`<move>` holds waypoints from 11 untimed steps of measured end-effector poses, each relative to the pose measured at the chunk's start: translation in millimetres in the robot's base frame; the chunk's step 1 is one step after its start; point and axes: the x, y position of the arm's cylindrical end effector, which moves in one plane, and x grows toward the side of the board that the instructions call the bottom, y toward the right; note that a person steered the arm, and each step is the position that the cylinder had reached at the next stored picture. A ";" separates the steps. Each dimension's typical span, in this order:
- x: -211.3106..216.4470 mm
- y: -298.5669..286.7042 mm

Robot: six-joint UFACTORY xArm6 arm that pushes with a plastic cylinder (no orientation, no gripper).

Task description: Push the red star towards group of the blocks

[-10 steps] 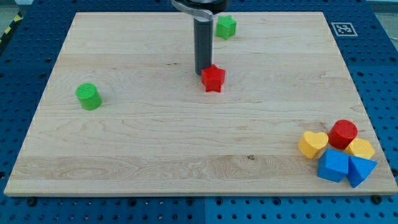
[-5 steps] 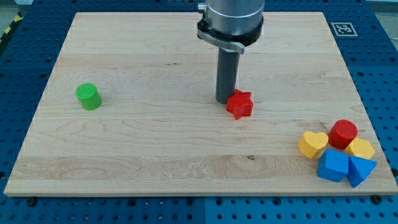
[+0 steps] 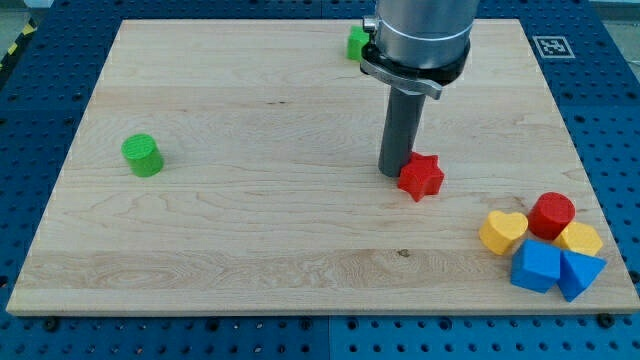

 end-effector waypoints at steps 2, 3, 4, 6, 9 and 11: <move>5.0 31.5; 14.8 45.2; 29.8 47.4; 50.4 30.3; 54.7 55.1; 54.7 64.4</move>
